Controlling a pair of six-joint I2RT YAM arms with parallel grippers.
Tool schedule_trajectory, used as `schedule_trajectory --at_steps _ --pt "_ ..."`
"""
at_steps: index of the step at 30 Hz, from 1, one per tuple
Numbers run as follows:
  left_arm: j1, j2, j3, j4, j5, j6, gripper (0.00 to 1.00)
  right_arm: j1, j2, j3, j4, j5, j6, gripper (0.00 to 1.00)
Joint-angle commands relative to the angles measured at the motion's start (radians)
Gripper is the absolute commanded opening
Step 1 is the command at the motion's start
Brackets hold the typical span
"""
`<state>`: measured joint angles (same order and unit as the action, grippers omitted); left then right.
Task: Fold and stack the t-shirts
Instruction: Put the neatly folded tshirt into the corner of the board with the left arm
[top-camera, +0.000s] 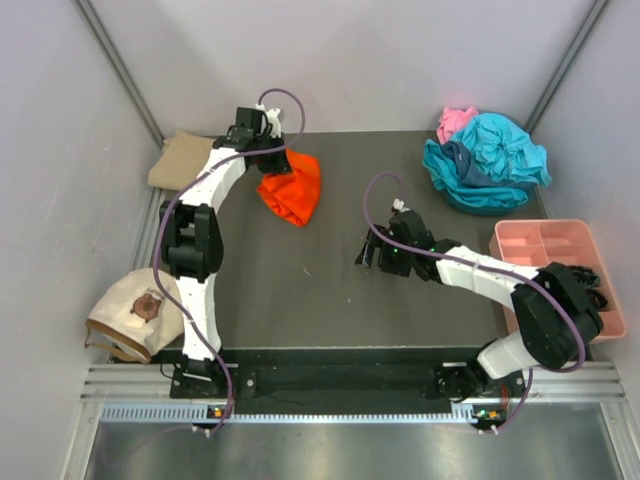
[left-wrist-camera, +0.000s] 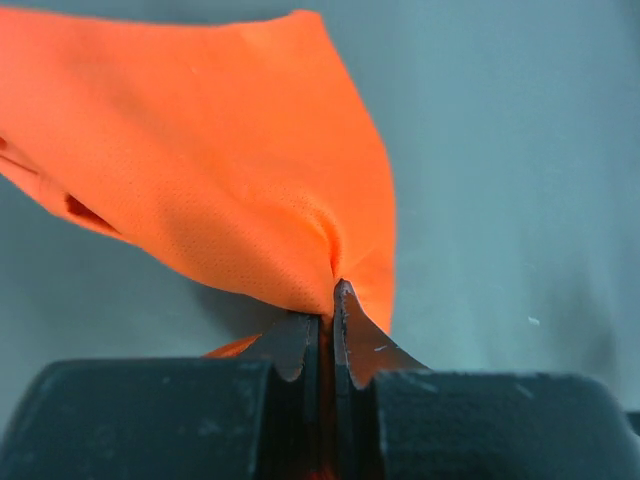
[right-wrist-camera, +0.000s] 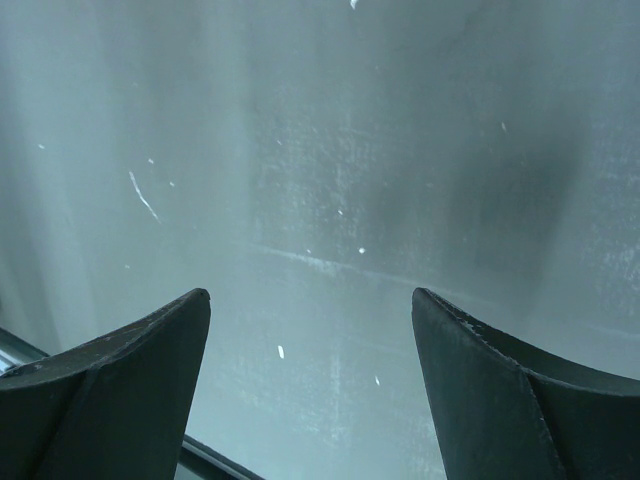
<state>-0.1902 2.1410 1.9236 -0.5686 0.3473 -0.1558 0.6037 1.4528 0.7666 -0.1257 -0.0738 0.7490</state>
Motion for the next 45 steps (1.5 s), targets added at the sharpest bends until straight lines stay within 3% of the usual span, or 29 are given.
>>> schedule_trajectory --at_steps 1,14,28,35,45 --pt "0.049 0.051 0.112 -0.072 -0.059 0.082 0.0 -0.01 -0.014 -0.006 0.035 -0.017 -0.019 0.82" --pt "0.17 0.158 0.367 -0.22 -0.137 0.239 0.0 -0.013 0.064 -0.024 0.103 -0.067 0.006 0.82" --pt "0.268 0.1 0.373 -0.186 -0.228 0.378 0.0 -0.021 0.13 -0.004 0.118 -0.115 0.004 0.83" --pt "0.359 0.082 0.38 -0.12 -0.192 0.377 0.0 -0.025 0.169 0.005 0.118 -0.142 0.01 0.83" --pt "0.396 0.074 0.387 -0.025 -0.156 0.383 0.0 -0.025 0.216 0.016 0.153 -0.169 0.024 0.83"
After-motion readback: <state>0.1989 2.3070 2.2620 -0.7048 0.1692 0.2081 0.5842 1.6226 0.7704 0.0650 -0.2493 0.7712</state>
